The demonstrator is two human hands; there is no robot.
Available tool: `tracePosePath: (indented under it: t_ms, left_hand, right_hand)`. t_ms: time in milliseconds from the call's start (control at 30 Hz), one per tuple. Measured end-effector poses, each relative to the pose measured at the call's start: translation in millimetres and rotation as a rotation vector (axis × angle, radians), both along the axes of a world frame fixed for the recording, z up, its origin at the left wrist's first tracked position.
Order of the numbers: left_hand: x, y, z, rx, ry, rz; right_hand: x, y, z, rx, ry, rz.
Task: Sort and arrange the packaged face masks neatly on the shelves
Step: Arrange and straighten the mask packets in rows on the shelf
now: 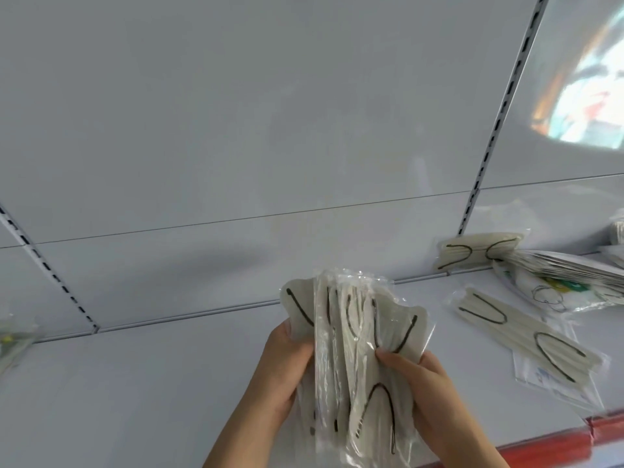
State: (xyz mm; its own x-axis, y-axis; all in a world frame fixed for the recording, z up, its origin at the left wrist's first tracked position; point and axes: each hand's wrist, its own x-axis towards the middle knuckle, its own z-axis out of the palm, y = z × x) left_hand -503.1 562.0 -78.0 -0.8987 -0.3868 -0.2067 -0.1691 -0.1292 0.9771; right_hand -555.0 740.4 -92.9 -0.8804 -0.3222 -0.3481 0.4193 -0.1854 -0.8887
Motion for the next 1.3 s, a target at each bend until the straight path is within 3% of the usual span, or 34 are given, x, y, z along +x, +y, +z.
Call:
tracePosePath:
  t_ms: [200, 500, 633, 767, 933, 1000, 1067, 1133, 1200, 1300]
  left_hand:
    - [3.5, 0.4, 4.4, -0.252, 0.084, 0.093]
    - [-2.1, -0.5, -1.9, -0.024, 0.028, 0.061]
    - [-3.8, 14.8, 9.7, -0.094, 0.032, -0.098]
    - [-4.1, 21.7, 29.3, -0.137, 0.204, -0.157]
    - [-20.1, 26.9, 26.0, -0.422, 0.155, -0.254]
    - [-26.5, 36.8, 21.1, -0.326, 0.122, -0.172]
    - [-29.8, 43.3, 22.1, -0.176, 0.109, -0.107]
    - [-35.2, 46.4, 22.5, -0.118, 0.097, -0.093]
    - [-41.9, 50.9, 20.3, -0.063, 0.074, -0.104]
    - [-50.6, 61.0, 15.2, -0.042, 0.001, -0.117]
  right_hand:
    - [-4.5, -0.7, -6.7, 0.178, 0.211, -0.110]
    - [-7.1, -5.9, -8.9, 0.143, 0.205, -0.179]
    - [-7.2, -18.4, -1.6, 0.155, 0.435, -0.051]
    - [-9.6, -11.9, 33.0, 0.063, 0.697, -0.045]
    - [-23.6, 15.4, 47.5, 0.035, 0.812, -0.017]
    - [-40.5, 43.7, 40.7, 0.306, 0.881, -0.149]
    - [-68.7, 90.4, 26.3, 0.922, 0.922, -0.219]
    - [-90.7, 130.7, 9.7, 1.413, 0.715, -0.108]
    - [-102.6, 150.3, -7.6, 1.522, 0.565, -0.024]
    - [-103.5, 148.6, -21.2, 1.462, 0.634, -0.231]
